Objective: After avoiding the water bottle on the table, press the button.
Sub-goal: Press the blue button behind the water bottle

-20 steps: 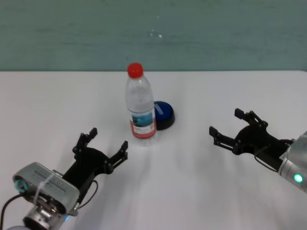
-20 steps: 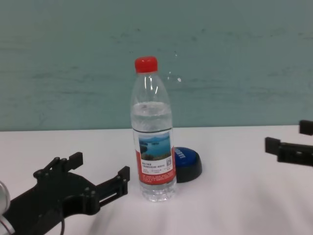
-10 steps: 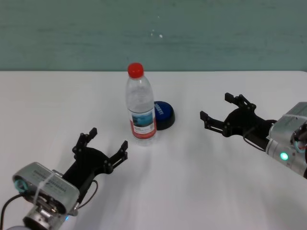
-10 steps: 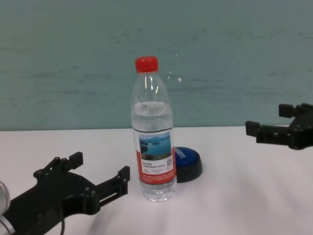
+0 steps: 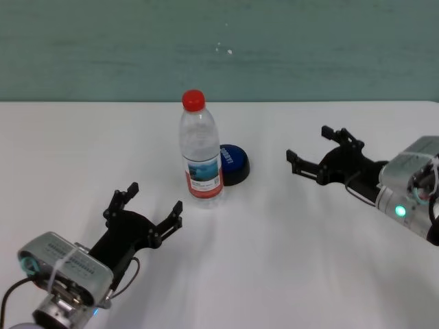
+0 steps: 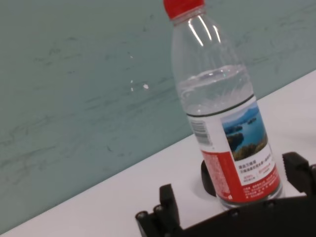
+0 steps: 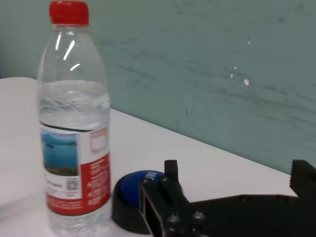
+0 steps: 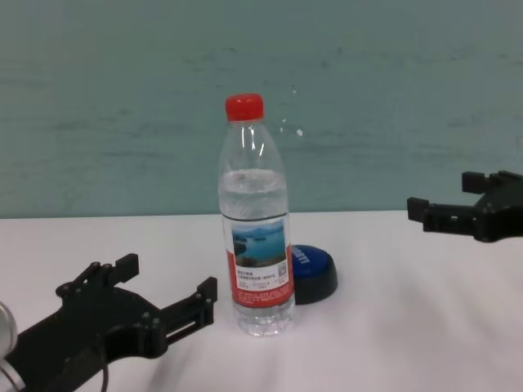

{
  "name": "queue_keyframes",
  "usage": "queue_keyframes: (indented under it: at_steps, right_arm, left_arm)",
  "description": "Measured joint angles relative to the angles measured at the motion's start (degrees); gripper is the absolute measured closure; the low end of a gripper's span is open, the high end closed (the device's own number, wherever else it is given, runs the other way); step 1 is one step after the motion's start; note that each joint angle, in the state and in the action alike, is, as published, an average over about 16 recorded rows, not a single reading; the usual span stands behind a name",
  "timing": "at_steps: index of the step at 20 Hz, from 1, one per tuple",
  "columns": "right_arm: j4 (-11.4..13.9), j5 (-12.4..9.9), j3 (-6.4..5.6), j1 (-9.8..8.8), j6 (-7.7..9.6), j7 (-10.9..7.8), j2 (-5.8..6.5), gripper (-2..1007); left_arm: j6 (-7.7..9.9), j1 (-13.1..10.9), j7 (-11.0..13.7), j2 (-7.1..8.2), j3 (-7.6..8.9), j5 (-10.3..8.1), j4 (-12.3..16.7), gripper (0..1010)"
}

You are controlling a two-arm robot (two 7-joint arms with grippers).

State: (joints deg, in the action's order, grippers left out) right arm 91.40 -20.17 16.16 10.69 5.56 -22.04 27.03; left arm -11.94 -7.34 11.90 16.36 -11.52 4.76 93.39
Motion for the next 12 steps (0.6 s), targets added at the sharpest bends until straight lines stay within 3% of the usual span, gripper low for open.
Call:
queue_keyframes:
  at_steps: [12]
  right_arm:
    - [-8.4, 1.2, 2.73, 7.17, -0.1, -1.04, -3.46, 1]
  left_arm:
    - [0.0, 0.0, 0.0, 0.0, 0.0, 0.0, 0.0, 10]
